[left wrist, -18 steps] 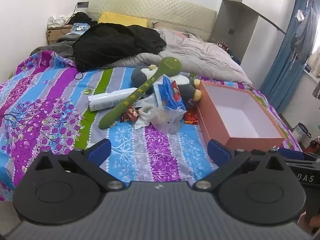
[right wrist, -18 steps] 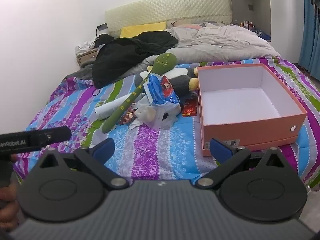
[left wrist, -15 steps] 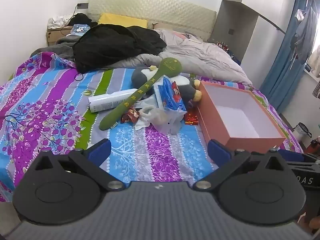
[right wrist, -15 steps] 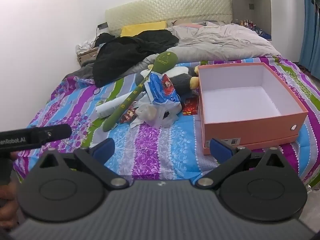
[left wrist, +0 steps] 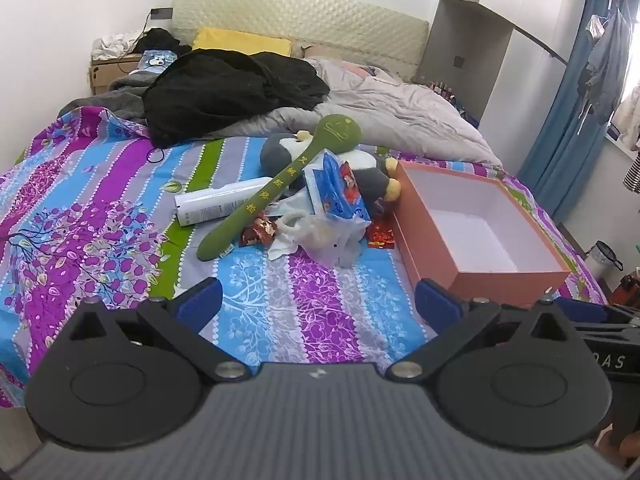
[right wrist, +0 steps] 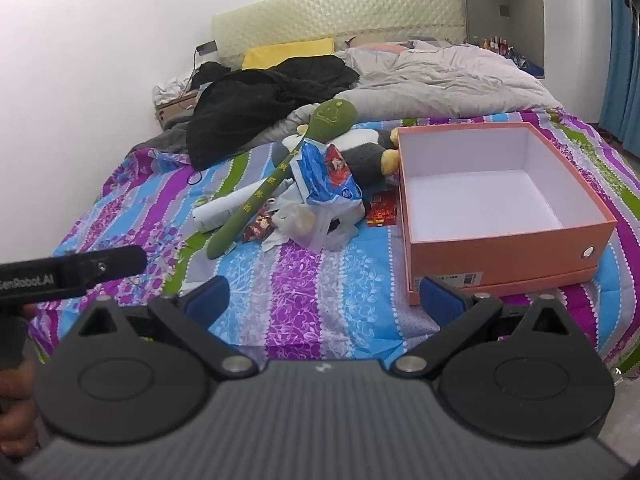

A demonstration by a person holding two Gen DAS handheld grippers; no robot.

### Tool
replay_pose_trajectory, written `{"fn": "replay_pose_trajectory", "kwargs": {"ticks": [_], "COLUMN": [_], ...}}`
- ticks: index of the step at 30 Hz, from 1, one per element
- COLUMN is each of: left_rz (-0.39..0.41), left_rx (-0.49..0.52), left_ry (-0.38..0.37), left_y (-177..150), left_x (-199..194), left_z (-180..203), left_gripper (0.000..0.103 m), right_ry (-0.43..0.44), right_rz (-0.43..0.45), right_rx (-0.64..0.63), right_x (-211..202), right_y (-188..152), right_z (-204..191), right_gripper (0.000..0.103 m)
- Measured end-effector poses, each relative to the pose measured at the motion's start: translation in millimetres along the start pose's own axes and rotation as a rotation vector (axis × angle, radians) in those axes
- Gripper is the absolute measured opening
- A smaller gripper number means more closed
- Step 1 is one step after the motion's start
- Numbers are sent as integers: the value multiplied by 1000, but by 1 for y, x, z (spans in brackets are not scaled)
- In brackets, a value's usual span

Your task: Organize soft objects

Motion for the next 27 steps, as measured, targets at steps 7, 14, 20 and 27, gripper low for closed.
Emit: {"fn": "replay_pose_trajectory", "kwargs": {"ticks": [7,14,20,27], "left_rz": [2,8,7,4], "left_rx": [0,-5,-2,0], "left_ry": [-5,-3,-1,-3], "left_y": [-1,-2,0,-1], "left_x": [0,-3,-3,-3], "left_z": [0,-3,-3,-4], "left_gripper": [103,103,103,103], "right_ry": [0,-5,-7,-11], "right_rz": [-3,-3,4,0], "right_rx": [-1,-5,-11,-9], "right_x": [0,1,-1,-1], "right_y": [0,0,0,-2], "right_z": [1,0,-1,0], "right_gripper": [103,103,103,103]}}
Point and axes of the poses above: each gripper's, at about its wrist camera, not at the fingertips, and x roughly the way its jaws point, z to its right, y to its top, the point moved 4 cm from there along x, roughly the way its jaws point, and after that the axes turned 9 degrees about y, right-handed, at the moved point
